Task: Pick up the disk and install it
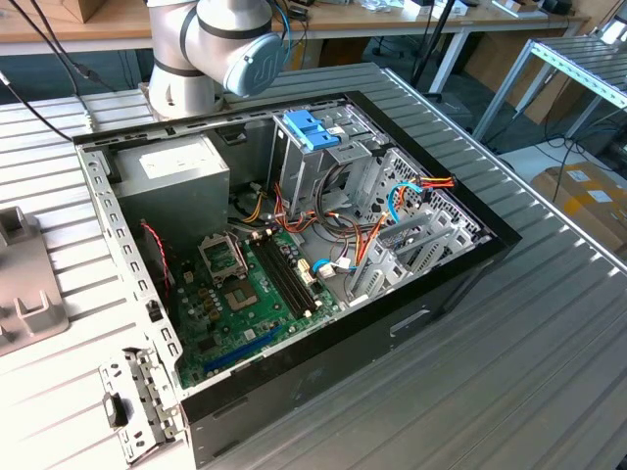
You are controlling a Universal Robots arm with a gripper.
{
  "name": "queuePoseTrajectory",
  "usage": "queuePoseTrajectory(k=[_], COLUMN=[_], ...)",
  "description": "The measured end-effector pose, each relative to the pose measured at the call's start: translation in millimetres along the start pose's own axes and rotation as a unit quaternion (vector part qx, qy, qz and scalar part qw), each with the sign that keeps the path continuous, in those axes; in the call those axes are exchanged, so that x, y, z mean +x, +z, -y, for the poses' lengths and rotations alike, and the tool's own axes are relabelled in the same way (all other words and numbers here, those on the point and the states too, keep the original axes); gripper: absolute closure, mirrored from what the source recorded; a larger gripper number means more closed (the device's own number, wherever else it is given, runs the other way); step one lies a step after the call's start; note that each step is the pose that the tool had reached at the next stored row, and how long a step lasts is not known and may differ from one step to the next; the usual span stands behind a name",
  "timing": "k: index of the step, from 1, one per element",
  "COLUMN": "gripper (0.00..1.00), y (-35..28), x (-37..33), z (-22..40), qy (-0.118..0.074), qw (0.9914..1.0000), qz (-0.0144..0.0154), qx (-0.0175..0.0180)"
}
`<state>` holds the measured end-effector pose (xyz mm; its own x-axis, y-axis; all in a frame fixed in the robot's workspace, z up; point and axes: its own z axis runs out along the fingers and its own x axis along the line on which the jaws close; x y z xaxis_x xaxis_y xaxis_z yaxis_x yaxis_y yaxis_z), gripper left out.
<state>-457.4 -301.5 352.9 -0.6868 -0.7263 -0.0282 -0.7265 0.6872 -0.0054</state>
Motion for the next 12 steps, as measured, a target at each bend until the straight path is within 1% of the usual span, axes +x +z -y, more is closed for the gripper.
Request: queuePoseTrajectory(k=[12], gripper=[0.89], y=[-0.1], x=[0.0], z=[0.0], qy=[-0.024], qw=[0.99972], qz=[0.0001], qx=[-0.0007])
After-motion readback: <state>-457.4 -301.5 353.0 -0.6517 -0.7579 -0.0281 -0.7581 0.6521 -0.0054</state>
